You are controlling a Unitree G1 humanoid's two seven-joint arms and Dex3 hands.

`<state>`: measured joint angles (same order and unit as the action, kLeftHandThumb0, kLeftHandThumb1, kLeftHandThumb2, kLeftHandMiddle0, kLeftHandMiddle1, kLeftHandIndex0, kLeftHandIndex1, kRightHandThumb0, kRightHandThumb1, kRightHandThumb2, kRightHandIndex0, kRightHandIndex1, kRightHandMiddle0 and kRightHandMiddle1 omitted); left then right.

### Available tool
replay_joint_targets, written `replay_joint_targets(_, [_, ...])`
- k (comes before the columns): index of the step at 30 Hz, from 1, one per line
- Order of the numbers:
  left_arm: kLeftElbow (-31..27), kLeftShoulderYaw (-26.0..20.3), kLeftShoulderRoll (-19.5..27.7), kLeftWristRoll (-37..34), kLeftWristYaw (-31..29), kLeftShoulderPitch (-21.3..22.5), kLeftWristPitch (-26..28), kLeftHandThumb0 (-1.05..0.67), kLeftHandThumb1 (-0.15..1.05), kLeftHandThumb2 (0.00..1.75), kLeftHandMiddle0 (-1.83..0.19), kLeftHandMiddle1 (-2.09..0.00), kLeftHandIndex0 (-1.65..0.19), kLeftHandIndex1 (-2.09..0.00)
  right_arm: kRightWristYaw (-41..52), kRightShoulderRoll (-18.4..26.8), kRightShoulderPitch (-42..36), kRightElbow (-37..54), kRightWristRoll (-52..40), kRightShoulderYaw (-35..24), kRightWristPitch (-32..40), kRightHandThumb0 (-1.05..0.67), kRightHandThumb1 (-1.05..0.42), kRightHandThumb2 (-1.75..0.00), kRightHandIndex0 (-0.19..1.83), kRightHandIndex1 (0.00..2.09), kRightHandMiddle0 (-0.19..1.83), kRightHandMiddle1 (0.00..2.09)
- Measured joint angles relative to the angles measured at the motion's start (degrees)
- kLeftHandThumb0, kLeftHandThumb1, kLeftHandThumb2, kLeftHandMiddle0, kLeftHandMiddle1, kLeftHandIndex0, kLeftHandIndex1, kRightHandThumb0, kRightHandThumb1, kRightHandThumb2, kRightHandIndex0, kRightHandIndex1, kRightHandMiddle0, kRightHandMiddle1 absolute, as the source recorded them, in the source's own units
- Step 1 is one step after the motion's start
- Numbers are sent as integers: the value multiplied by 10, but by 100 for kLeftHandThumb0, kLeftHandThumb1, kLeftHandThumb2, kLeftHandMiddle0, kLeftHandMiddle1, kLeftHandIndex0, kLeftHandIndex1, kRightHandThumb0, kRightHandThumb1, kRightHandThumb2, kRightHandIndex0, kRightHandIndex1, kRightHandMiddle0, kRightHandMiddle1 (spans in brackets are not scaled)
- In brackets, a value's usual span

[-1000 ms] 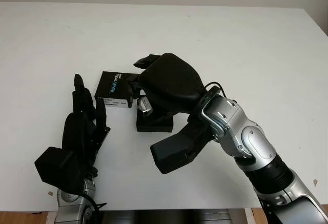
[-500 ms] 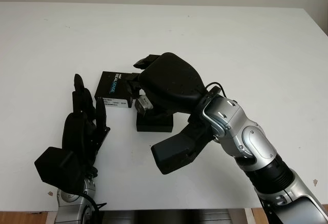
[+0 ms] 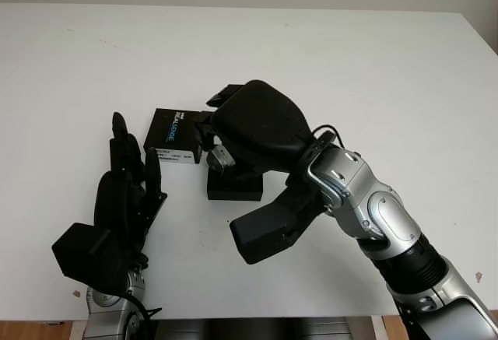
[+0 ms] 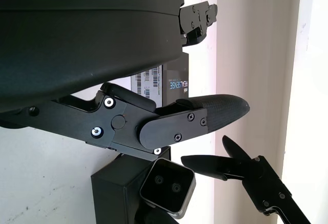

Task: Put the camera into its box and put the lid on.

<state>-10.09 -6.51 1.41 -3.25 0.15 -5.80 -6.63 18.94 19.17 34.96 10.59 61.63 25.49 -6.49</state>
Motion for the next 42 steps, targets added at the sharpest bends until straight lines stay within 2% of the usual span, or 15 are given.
replay_joint_targets(4, [0, 0, 0, 0, 0, 0, 0, -66, 105, 62, 19, -4, 19, -3, -16, 5, 0, -7, -6, -1, -9, -41, -79, -5, 70, 37, 85, 101])
replay_joint_targets(7, [0, 0, 0, -1, 0, 0, 0, -66, 105, 62, 19, -4, 19, -3, -31, 9, 0, -19, -23, -7, -19, -39, -79, -5, 52, 73, 81, 114])
replay_joint_targets(9, [0, 0, 0, -1, 0, 0, 0, -66, 105, 61, 19, -4, 19, -3, -34, 11, 0, -26, -37, -13, -23, -38, -78, -5, 45, 85, 79, 120])
replay_joint_targets(15, [0, -1, 1, -3, -1, 0, 0, -66, 105, 61, 19, -4, 19, -3, -45, 21, 0, -37, -77, -27, -36, -37, -80, -6, 40, 88, 79, 125])
replay_joint_targets(27, [0, -3, 2, -7, -2, 0, 4, -66, 105, 61, 19, -4, 19, -3, -65, 19, -6, -56, -214, -89, -41, -30, -86, -7, 32, 93, 66, 137])
replay_joint_targets(29, [0, -3, 4, -7, -3, 0, 5, -66, 105, 61, 19, -4, 19, -2, -64, 15, -10, -62, -254, -103, -40, -29, -88, -6, 22, 103, 58, 146])
replay_joint_targets(31, [-1, -4, 6, -7, -4, 0, 6, -67, 105, 61, 19, -4, 19, -2, -61, 9, -13, -70, -295, -116, -39, -31, -88, -6, 18, 107, 55, 146])
replay_joint_targets(37, [-1, -5, 7, -13, -6, -1, 6, -67, 105, 60, 19, -4, 19, -3, -61, -17, -20, -117, -416, -159, -35, -30, -90, -6, 11, 106, 49, 149])
replay_joint_targets(42, [-1, -6, 7, -13, -7, -1, 6, -67, 105, 60, 19, -3, 19, -3, -48, -30, -31, -166, -484, -181, -25, -36, -93, -7, 4, 107, 42, 153])
